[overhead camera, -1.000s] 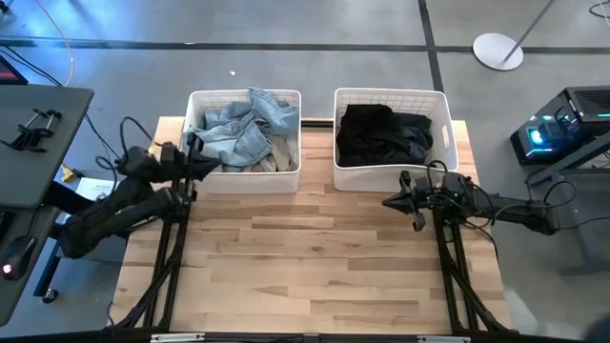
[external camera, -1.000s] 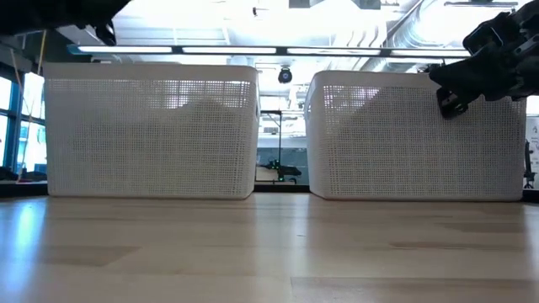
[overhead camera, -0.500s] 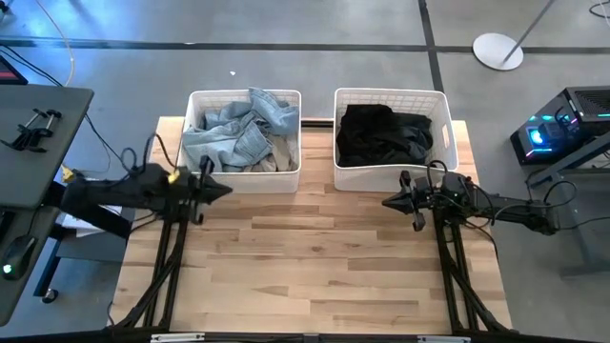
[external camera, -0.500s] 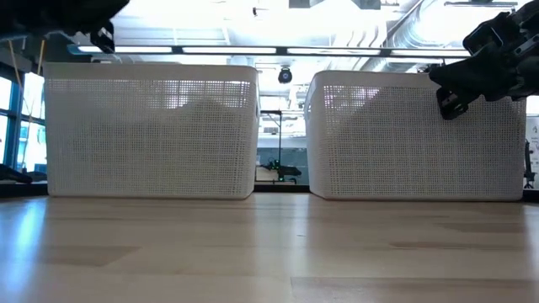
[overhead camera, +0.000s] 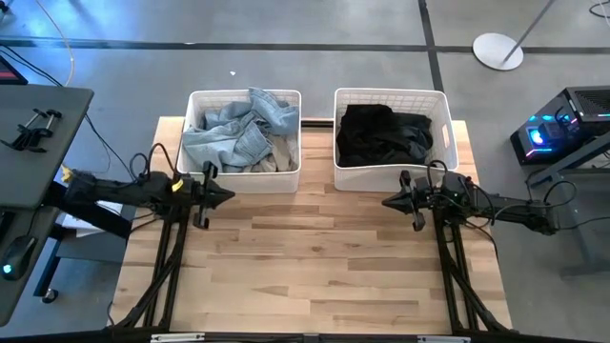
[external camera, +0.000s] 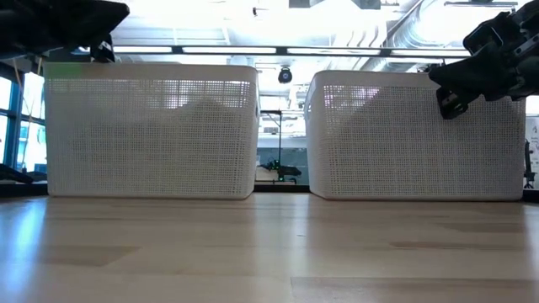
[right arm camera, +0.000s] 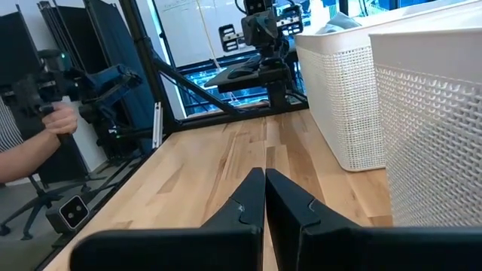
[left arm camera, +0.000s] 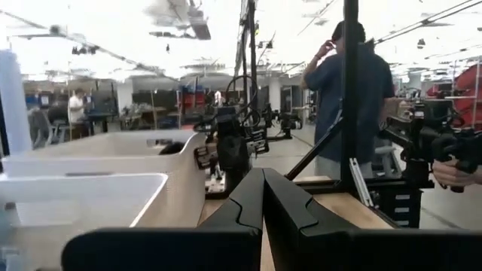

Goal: Sort clothes
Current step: Return to Home Position

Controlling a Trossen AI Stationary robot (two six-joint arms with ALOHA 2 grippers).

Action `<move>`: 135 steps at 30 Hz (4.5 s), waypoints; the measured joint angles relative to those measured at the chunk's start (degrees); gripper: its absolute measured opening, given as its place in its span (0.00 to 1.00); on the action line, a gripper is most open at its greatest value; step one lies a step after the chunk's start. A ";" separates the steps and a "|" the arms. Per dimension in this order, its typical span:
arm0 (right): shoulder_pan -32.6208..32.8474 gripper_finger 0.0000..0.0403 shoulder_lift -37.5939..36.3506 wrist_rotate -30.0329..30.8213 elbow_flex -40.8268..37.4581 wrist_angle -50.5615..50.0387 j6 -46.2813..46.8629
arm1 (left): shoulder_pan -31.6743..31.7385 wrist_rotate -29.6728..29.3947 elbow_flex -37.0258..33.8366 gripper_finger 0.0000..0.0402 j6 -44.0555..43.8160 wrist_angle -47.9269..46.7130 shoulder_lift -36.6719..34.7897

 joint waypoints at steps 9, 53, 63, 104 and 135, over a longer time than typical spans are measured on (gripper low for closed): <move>-0.02 0.00 0.00 -0.08 -0.02 -0.05 -1.17 | 8.63 6.41 15.16 0.00 -5.66 -18.02 2.32; -9.56 0.00 0.62 -10.48 -0.02 1.05 -2.22 | -8.15 -4.49 -4.09 0.00 -5.05 -11.33 -10.27; -11.37 0.00 0.46 -13.37 0.00 1.23 4.48 | -2.08 -1.71 -4.11 0.00 -4.14 -15.53 -10.27; 23.41 0.00 1.73 29.59 -0.04 -0.53 -3.47 | -2.15 -8.37 -4.03 0.00 -0.77 -14.24 -5.63; 22.95 0.00 -2.89 28.27 -0.02 -0.56 -3.87 | -2.62 -3.17 -4.09 0.00 -2.11 -15.33 -10.29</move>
